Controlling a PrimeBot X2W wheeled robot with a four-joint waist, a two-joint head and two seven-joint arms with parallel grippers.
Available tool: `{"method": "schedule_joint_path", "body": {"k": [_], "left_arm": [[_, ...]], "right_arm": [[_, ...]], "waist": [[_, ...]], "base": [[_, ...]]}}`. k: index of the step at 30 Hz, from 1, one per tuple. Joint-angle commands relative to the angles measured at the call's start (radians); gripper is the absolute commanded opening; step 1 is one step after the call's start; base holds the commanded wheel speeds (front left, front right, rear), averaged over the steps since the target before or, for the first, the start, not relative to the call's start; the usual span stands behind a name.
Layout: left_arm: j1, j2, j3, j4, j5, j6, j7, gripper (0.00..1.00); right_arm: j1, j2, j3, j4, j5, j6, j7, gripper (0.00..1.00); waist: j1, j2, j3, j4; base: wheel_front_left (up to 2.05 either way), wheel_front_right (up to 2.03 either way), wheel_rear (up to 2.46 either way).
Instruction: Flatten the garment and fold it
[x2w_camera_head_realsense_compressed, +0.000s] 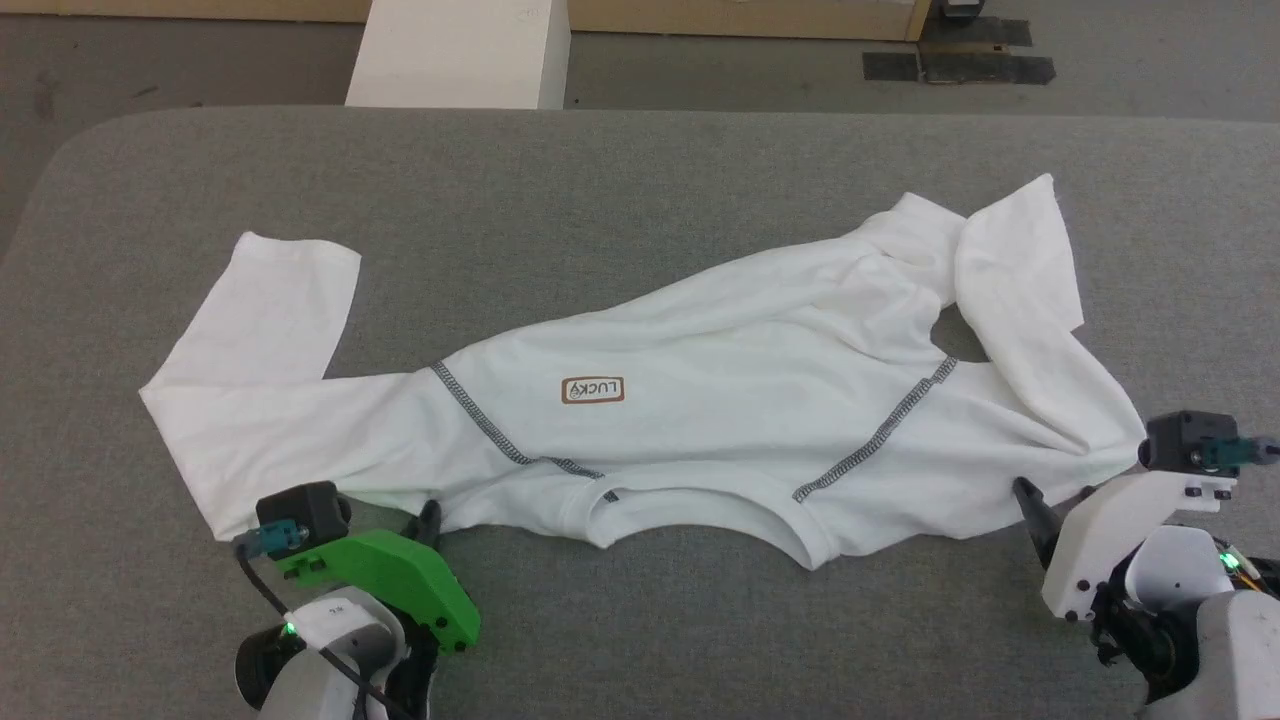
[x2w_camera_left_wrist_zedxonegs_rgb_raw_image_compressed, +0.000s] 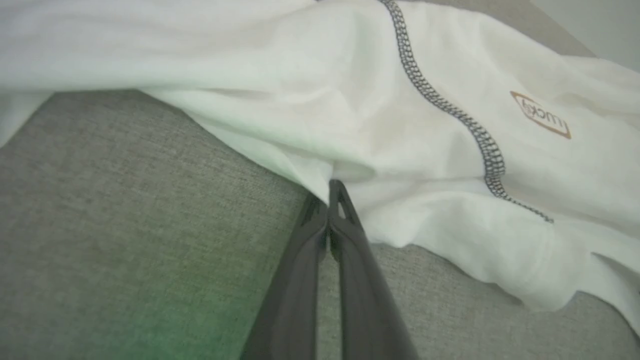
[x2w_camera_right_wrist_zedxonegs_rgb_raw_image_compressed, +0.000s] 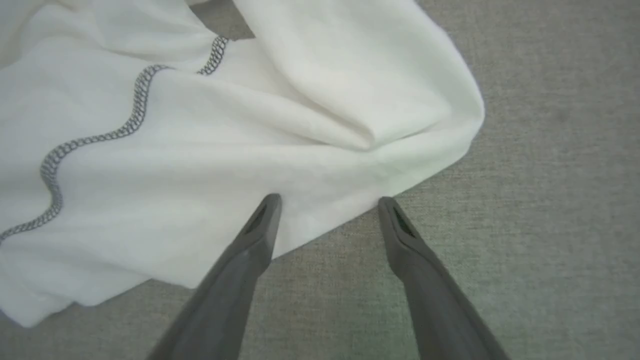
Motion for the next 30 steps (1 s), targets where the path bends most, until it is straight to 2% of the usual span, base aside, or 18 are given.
{"method": "schedule_joint_path", "body": {"k": [1, 8, 9, 10, 11, 19, 23, 25, 30], "left_arm": [[0.012, -0.003, -0.006, 0.000, -0.003, -0.006, 0.002, 0.00], [0.005, -0.014, -0.033, 0.009, -0.012, -0.015, 0.007, 0.00], [0.005, -0.015, -0.036, 0.010, -0.012, -0.016, 0.006, 0.00], [0.005, -0.015, -0.038, 0.012, -0.012, -0.018, 0.005, 0.00], [0.004, -0.016, -0.041, 0.013, -0.013, -0.020, 0.005, 0.00], [0.007, -0.014, -0.043, 0.016, -0.023, -0.032, -0.014, 0.00], [-0.001, -0.015, -0.034, -0.026, -0.047, -0.061, -0.041, 0.00], [-0.016, -0.010, -0.025, -0.068, -0.060, -0.077, -0.054, 0.00], [-0.116, 0.048, 0.001, -0.195, -0.066, -0.112, -0.041, 0.00]], "right_arm": [[-0.024, 0.000, 0.002, 0.017, -0.021, -0.002, 0.013, 1.00], [-0.047, 0.000, 0.027, 0.102, -0.045, -0.002, 0.090, 1.00], [-0.046, 0.000, 0.032, 0.109, -0.043, -0.002, 0.100, 0.48], [-0.047, 0.000, 0.038, 0.112, -0.037, -0.002, 0.107, 0.20], [-0.047, 0.000, 0.042, 0.111, -0.034, -0.002, 0.108, 0.00], [-0.041, 0.000, 0.060, 0.061, -0.008, -0.002, 0.082, 0.00], [-0.038, 0.000, 0.085, 0.009, 0.027, -0.002, 0.066, 0.00], [-0.043, 0.000, 0.100, -0.037, 0.065, -0.002, 0.062, 0.00], [-0.109, -0.001, 0.116, -0.196, 0.212, -0.002, 0.076, 0.00]], "waist": [[0.0000, 0.0000, 0.014, 0.014], [0.0000, 0.0000, 0.023, 0.025], [0.0000, 0.0000, 0.021, 0.024], [0.0000, 0.0000, 0.020, 0.023], [0.0000, 0.0000, 0.019, 0.022], [0.0000, 0.0000, -0.008, 0.003], [0.0000, 0.0000, -0.030, -0.001], [0.0000, 0.0000, -0.046, 0.000], [0.0000, 0.0000, -0.091, -0.001]], "base": [[0.00, 0.00, 0.00], [0.00, 0.00, 0.00], [0.00, 0.00, 0.00], [0.00, 0.00, 0.00], [0.00, 0.00, 0.00], [0.00, 0.00, 0.00], [0.00, 0.00, 0.00], [0.00, 0.00, 0.00], [0.00, 0.00, 0.00]]}}
